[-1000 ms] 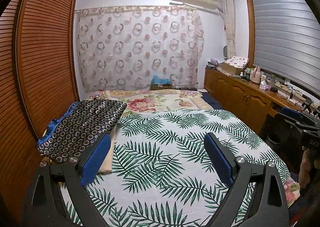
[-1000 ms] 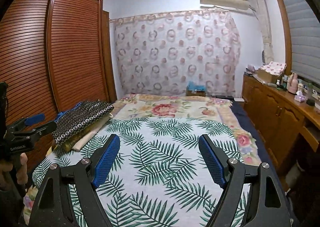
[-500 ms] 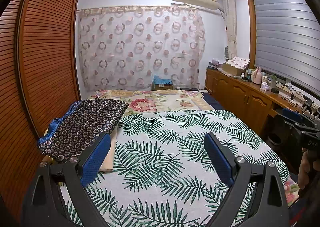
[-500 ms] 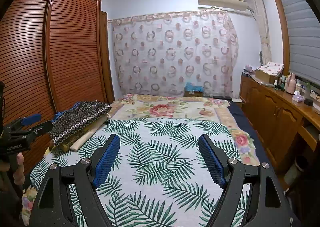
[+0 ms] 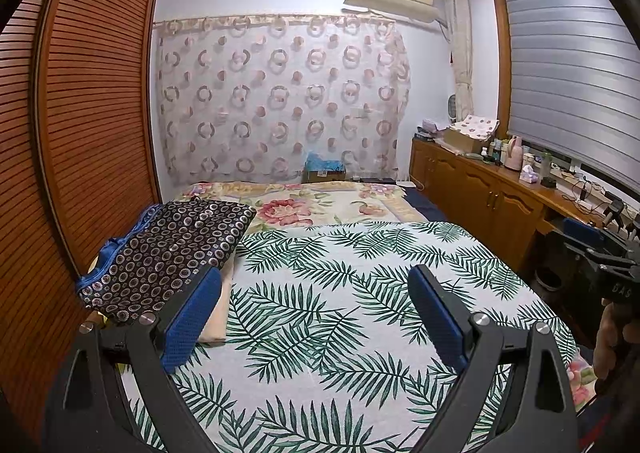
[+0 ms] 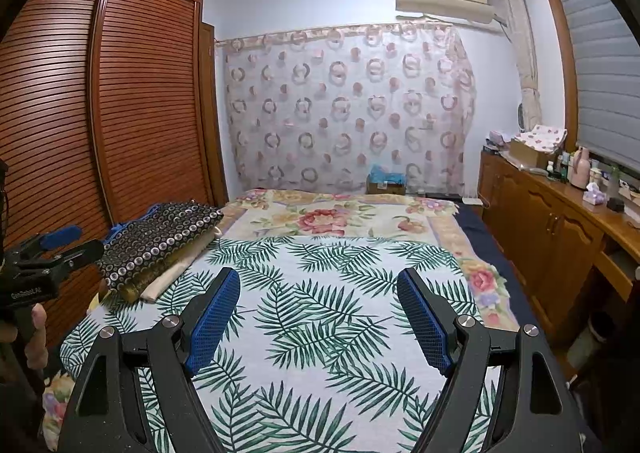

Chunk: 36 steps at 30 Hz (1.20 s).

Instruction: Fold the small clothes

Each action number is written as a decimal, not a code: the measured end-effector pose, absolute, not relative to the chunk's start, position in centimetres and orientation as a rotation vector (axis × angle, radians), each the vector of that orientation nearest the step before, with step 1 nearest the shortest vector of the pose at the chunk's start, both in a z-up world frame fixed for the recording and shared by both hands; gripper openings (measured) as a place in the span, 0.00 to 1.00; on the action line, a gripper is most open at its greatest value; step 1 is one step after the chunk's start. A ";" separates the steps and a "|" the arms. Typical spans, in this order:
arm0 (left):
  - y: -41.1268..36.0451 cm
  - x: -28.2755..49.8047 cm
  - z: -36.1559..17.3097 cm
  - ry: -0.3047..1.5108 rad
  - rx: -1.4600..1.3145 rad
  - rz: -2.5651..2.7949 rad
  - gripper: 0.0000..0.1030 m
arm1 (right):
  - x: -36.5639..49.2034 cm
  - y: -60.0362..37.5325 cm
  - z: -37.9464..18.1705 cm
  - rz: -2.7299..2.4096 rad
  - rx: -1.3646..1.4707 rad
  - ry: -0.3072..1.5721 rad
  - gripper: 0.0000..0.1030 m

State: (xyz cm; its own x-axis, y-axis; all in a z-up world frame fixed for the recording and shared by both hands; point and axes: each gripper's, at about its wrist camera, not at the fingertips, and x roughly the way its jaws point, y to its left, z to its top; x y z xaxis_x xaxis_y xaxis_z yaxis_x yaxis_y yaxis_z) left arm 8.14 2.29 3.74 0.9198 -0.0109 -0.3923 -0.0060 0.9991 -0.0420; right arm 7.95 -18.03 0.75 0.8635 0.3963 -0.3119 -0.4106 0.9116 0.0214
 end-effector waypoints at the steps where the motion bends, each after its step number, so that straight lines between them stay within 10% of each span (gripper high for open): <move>1: 2.3 8.1 3.7 0.403 -0.042 -0.002 0.92 | 8.0 -18.1 0.8 0.423 -0.046 0.317 0.80; 36: 2.1 7.9 4.1 0.399 -0.039 -0.002 0.92 | 8.2 -18.5 0.8 0.419 -0.045 0.309 0.80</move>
State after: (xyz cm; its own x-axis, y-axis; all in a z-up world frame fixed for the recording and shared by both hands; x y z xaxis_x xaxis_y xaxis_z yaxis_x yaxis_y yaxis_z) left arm 7.89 2.11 4.13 0.9214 -0.0099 -0.3886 -0.0054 0.9992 -0.0385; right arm 8.16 -18.47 0.82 0.8674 0.3936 -0.3044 -0.4072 0.9131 0.0205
